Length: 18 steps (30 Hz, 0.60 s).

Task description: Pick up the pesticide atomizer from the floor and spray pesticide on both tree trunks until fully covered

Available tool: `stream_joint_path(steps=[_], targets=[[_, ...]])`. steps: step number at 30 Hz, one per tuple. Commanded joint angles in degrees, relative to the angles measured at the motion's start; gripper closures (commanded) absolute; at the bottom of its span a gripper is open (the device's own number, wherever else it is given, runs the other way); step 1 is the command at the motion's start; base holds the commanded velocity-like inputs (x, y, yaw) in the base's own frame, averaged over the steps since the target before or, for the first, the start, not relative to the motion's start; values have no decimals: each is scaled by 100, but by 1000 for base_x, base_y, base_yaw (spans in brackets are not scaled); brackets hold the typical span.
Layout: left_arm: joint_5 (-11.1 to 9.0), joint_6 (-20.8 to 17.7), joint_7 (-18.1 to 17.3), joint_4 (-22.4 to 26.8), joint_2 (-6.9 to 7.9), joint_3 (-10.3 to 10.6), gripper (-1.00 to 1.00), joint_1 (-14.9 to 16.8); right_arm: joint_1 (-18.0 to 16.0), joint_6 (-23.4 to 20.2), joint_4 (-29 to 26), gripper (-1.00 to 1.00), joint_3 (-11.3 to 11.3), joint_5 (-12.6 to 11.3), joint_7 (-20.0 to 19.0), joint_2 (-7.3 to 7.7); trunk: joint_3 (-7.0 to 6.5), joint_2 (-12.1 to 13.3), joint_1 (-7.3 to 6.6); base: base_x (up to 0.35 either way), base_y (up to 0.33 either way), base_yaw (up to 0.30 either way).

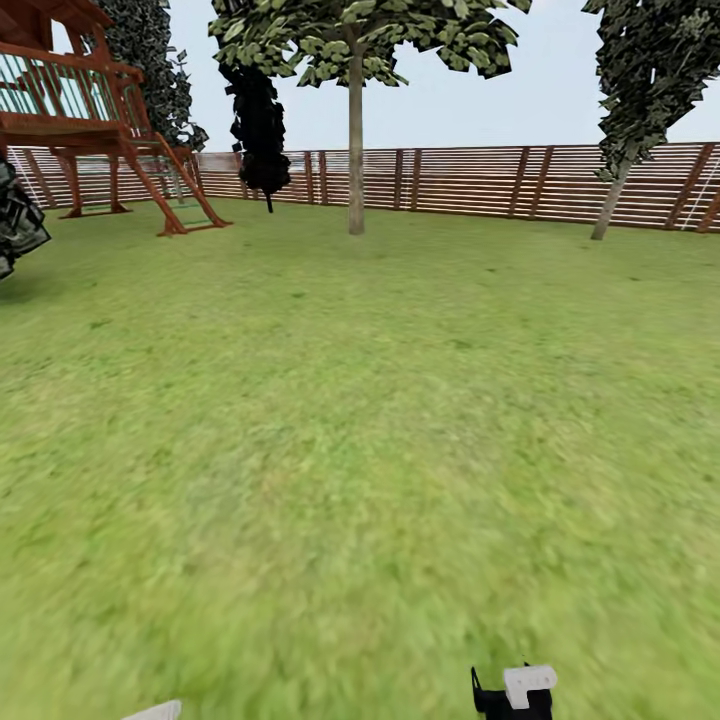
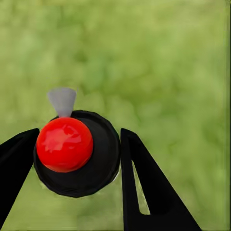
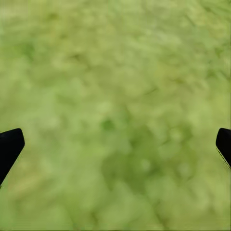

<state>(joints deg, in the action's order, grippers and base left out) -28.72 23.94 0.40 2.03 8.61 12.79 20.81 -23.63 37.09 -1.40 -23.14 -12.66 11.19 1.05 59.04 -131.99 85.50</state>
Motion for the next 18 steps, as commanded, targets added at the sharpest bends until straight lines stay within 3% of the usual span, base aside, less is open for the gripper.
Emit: stream_joint_path(steps=[1, 18], targets=[[-43, 15, 4, -1, 1, 48, 100, 2, -2, 8, -1, -100, -50, -34, 24, 0, 5, -2, 3, 339, 0, 0], [-42, 23, 4, -1, 1, 48, 100, 2, -2, 8, -1, -100, -50, -34, 24, 0, 5, -2, 3, 339, 0, 0]])
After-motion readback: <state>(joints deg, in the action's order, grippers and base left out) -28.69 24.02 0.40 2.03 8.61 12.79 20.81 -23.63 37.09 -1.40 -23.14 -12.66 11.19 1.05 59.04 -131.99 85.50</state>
